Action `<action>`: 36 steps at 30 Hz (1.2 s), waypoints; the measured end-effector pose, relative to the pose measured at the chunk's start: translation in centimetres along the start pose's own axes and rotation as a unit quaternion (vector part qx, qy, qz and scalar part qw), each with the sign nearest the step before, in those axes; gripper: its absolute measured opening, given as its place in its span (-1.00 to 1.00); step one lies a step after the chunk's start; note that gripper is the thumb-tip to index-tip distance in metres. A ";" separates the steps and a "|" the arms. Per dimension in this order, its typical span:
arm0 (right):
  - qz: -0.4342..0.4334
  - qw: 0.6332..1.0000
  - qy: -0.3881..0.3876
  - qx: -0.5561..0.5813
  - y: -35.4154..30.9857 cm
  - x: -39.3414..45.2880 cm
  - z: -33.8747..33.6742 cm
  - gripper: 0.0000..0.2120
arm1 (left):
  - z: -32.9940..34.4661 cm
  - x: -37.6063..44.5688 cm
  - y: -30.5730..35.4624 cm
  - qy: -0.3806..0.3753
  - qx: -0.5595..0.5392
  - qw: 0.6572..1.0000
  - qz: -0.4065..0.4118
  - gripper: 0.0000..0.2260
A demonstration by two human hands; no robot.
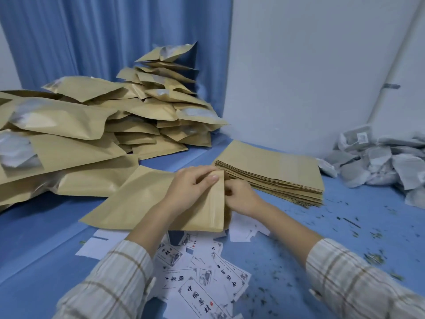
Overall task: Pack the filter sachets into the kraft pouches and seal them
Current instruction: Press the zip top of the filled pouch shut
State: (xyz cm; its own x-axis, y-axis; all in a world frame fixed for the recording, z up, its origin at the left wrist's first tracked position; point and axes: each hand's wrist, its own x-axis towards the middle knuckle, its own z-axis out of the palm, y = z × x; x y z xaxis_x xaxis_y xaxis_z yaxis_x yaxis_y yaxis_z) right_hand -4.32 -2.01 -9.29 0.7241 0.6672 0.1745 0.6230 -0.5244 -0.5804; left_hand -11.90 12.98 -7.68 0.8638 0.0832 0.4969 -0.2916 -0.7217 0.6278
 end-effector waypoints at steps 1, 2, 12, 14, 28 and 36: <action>0.008 1.000 0.008 0.014 0.5 -0.7 -0.4 -0.86 | 0.2 0.1 0.0 -0.004 0.003 1.000 -0.003 -0.79; 0.016 1.000 0.009 0.013 1.2 -1.4 -0.8 -0.84 | 0.2 0.2 0.0 -0.002 0.002 1.000 -0.007 -0.80; 0.028 0.981 -0.070 -0.178 6.5 -4.1 0.3 -0.38 | 0.5 -0.4 0.3 0.049 0.145 0.988 -0.009 -0.59; 0.027 0.984 -0.044 -0.168 6.3 -4.3 -0.1 -0.50 | 0.6 -1.3 0.3 0.066 0.132 0.989 -0.016 -0.44; -0.144 0.940 0.047 -0.306 5.2 -6.8 -3.3 -0.68 | 0.2 -2.4 2.4 0.072 0.131 0.983 -0.105 -0.58; -0.257 0.933 0.224 -0.119 -0.1 -7.0 -6.3 -0.88 | -1.4 -0.7 2.6 0.029 0.070 0.992 -0.105 -0.79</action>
State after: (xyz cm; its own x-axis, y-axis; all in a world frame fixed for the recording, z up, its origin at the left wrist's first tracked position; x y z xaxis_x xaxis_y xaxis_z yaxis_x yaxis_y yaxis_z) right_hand -7.56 -9.95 -5.47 0.3304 0.6024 0.7266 0.9310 -0.3346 -0.1459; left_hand -13.82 11.99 -5.56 0.8729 0.2783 0.4007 -0.0445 -0.7725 0.6334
